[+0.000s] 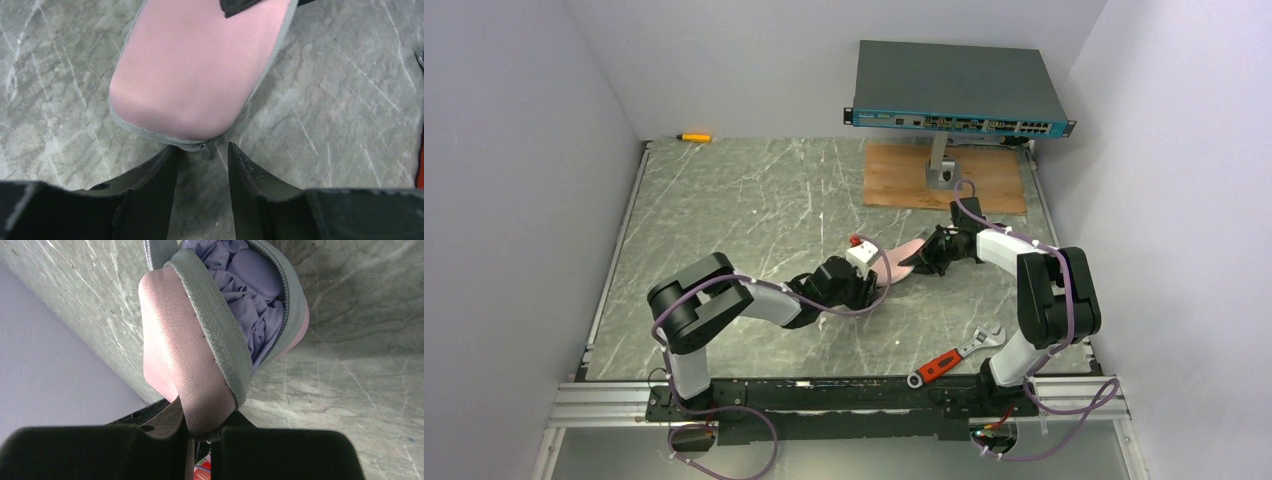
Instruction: Open the umbrella
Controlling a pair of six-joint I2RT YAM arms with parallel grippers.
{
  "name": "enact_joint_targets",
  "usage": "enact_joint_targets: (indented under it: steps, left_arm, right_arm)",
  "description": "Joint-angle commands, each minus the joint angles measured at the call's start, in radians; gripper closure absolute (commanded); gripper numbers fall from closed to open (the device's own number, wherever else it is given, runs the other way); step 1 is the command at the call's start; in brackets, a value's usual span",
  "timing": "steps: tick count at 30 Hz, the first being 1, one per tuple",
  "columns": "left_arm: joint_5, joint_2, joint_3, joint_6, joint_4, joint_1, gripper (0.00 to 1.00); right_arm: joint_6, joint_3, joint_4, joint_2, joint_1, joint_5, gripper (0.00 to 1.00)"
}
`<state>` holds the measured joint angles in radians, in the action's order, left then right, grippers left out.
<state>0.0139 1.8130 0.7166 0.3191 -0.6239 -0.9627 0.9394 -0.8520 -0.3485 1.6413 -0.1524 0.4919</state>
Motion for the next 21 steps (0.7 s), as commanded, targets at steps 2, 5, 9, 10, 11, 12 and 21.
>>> enact_joint_targets:
  steps: [2,5,9,10,11,12,21]
  left_arm:
    - [0.088,0.056,0.095,0.093,0.098,-0.012,0.62]
    - [0.137,0.071,0.137,0.150,0.188,-0.013,0.73]
    - [0.185,0.084,0.179,0.217,0.274,-0.011,1.00]
    - [0.182,0.084,0.181,0.221,0.281,-0.009,1.00]
    - [0.179,0.083,0.174,0.223,0.283,-0.004,1.00]
    - [0.171,0.079,0.165,0.223,0.282,0.003,1.00]
    - [0.134,-0.031,0.001,0.116,0.178,0.050,1.00]
  right_arm:
    - [-0.013,0.079,-0.094,0.046,-0.025,-0.214,1.00]
    - [-0.008,0.102,-0.084,0.032,-0.031,-0.213,1.00]
    - [0.000,0.136,-0.070,0.009,-0.039,-0.209,1.00]
    - [-0.001,0.142,-0.071,0.005,-0.039,-0.215,1.00]
    - [-0.001,0.147,-0.071,-0.001,-0.039,-0.221,1.00]
    - [-0.005,0.149,-0.070,-0.005,-0.039,-0.232,1.00]
    - [-0.029,0.156,-0.068,-0.018,-0.035,-0.255,1.00]
